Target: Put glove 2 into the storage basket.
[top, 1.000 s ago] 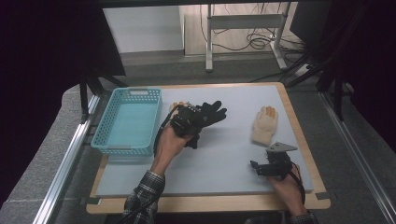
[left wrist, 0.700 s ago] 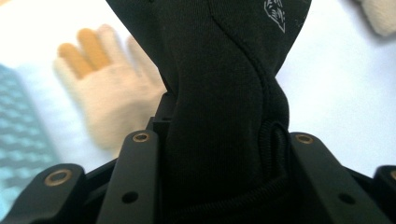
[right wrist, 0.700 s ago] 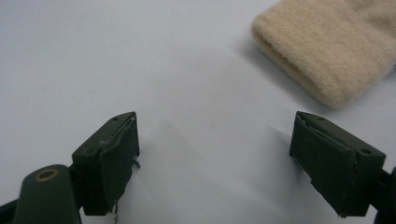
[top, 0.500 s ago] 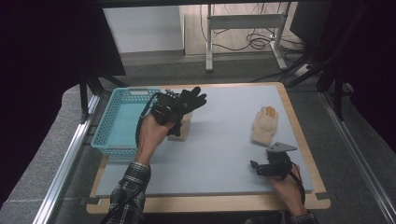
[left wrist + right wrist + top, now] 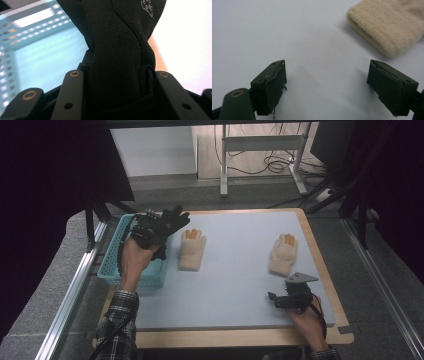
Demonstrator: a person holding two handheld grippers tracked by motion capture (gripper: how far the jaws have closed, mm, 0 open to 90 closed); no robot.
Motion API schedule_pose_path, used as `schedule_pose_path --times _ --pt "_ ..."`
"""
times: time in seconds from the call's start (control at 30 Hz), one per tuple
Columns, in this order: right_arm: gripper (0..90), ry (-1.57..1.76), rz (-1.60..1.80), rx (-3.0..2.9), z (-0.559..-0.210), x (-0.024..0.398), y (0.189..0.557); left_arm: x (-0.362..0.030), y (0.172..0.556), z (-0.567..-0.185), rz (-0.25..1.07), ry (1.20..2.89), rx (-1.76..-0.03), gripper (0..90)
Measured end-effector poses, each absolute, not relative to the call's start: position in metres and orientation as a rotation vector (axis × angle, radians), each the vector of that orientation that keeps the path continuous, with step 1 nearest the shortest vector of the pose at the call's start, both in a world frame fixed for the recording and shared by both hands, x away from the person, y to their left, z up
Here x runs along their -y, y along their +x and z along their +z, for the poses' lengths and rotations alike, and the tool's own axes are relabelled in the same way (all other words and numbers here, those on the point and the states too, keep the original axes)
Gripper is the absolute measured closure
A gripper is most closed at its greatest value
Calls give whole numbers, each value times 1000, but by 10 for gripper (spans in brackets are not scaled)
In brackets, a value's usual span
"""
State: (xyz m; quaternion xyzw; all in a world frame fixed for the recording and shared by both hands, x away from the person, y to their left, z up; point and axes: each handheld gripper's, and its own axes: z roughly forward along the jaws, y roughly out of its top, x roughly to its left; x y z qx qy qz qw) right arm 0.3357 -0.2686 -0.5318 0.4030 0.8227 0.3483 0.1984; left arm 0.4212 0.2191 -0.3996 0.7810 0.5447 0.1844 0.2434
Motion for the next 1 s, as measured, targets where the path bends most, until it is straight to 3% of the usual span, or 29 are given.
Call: schedule_pose_path --times 0.5,1.0 --pt "152 1127 974 -2303 -532 269 336 -298 429 -430 456 2037 -1714 600" --pt "152 1127 976 -2302 -532 269 336 -307 460 -489 423 2101 -1896 572"
